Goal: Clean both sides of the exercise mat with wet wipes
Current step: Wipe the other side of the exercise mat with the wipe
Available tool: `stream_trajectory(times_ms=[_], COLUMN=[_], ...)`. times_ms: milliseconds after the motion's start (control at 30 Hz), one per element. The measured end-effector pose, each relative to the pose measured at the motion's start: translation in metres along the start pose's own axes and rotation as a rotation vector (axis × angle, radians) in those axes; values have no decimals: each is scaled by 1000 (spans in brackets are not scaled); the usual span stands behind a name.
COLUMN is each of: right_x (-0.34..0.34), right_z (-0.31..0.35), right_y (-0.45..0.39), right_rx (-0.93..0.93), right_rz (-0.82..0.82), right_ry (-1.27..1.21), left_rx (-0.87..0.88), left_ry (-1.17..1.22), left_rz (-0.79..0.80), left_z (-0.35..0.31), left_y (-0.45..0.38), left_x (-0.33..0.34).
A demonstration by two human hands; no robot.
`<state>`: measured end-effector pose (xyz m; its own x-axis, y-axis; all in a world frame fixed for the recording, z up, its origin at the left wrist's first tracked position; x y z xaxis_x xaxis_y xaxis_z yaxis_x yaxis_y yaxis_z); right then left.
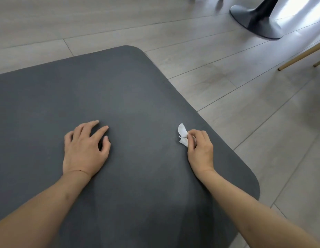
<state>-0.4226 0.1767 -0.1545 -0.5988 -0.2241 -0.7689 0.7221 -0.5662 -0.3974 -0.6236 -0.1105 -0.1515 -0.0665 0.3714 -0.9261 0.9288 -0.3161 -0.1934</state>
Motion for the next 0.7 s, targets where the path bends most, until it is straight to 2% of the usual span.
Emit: stream_trajectory(times_ms=[67, 167, 367, 500, 600, 700], right_x=[0, 1, -5, -9, -4, -7], right_z=[-1, -3, 3, 5, 1, -7], right_y=[-2, -2, -4, -2, 2, -5], right_rx=[-1, 0, -13, -70, -222, -294], right_rz=[11, 38, 32, 40, 142, 200], right_ry=[-18, -38, -49, -85, -21, 39], left_rx=[89, 191, -91, -100, -110, -105], left_ry=[5, -46, -196, -283, -290, -281], left_rz=[-43, 27, 265, 259, 246, 260], left_z=[-4, -12, -36, -44, -45, -45], left_y=[5, 14, 121, 141, 137, 137], left_x=[0, 3, 6, 10, 12, 12])
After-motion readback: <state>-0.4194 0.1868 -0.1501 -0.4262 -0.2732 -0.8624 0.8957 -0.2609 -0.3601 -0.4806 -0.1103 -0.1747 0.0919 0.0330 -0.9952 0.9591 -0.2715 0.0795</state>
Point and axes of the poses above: each hand's wrist, its own y-axis away from the middle knuckle, its own x-axis out of the palm, z = x × y, the point moved 5 cm from there along -y, towards the middle knuckle, and after that the axes turned 13 degrees about -x, right-handed, at the moved point
